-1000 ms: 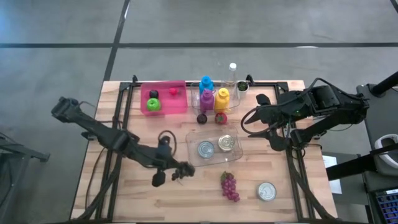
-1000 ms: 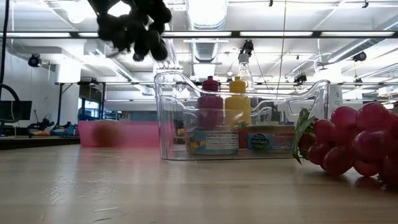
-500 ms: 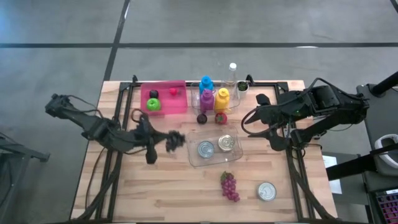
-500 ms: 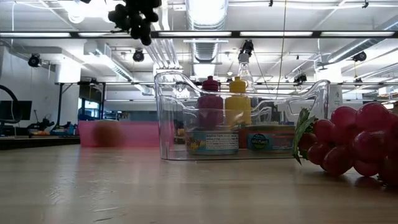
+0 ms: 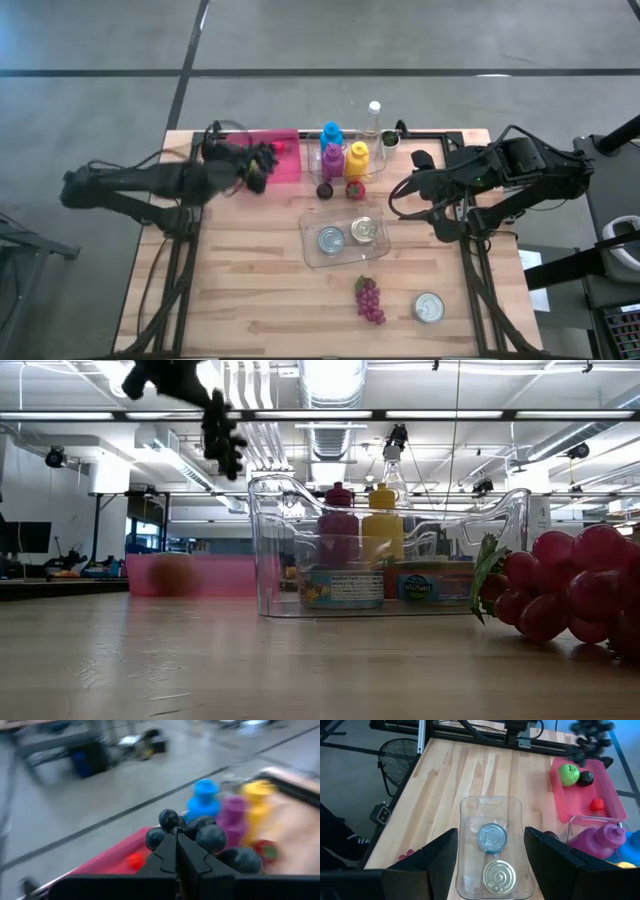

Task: Pick & Place Food Item
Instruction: Put the black grapes into the pink bin, then put the blue tuna can into the bottom transparent bin

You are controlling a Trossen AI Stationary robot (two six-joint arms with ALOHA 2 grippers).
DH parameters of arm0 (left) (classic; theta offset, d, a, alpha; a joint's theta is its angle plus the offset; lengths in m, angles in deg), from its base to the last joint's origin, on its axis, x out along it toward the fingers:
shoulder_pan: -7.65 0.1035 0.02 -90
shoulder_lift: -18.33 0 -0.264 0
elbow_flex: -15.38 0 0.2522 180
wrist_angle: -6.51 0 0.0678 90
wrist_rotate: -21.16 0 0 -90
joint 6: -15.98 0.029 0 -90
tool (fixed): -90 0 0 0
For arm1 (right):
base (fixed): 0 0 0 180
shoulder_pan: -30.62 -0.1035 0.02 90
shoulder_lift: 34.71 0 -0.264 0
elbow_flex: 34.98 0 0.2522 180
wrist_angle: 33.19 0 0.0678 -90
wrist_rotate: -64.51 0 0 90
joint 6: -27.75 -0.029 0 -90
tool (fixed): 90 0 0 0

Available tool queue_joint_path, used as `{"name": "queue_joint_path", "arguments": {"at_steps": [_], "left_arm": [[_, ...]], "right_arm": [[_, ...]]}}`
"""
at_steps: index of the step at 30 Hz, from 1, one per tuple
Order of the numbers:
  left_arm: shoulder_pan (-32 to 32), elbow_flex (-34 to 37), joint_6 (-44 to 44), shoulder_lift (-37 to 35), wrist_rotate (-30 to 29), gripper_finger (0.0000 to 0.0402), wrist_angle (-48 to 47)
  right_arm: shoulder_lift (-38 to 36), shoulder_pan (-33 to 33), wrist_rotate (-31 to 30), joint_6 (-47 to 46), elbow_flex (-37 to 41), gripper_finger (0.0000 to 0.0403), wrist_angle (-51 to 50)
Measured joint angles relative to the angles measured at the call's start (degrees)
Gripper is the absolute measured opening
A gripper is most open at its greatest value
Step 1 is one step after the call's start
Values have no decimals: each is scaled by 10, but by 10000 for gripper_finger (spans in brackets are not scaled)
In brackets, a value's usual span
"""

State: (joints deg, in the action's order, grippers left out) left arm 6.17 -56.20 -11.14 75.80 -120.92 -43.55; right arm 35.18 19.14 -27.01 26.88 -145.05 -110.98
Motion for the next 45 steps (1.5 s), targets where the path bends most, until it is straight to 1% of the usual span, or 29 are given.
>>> {"name": "queue_joint_path", "arguments": {"at_steps": [1, 5, 9, 12, 14, 17, 24, 31, 37, 45], "left_arm": [[34, 0, 0, 1, 17, 0, -4], [178, 1, 5, 17, 119, 0, -14], [299, 1, 20, 54, 210, 0, -13], [361, 1, 20, 90, 262, 0, -12], [383, 1, 21, 113, 282, 0, -12], [391, 1, 28, 149, 299, 0, -11], [387, 1, 33, 216, 307, 0, -8], [387, 2, 31, 233, 309, 13, -2], [387, 2, 10, 233, 318, 50, 2], [388, 1, 1, 233, 320, 128, 4]], "right_arm": [[0, 0, 0, 0, 0, 224, 0], [0, 0, 0, -1, 0, 224, 1], [0, 0, 0, -2, 0, 224, 1], [0, 0, 0, -2, 0, 224, 1], [0, 0, 0, -2, 0, 224, 1], [0, 0, 0, -2, 0, 224, 1], [0, 0, 0, -2, 0, 224, 1], [0, 0, 0, -2, 0, 224, 0], [0, 0, 0, 0, 0, 224, 0], [0, 0, 0, -2, 0, 224, 1]]}}
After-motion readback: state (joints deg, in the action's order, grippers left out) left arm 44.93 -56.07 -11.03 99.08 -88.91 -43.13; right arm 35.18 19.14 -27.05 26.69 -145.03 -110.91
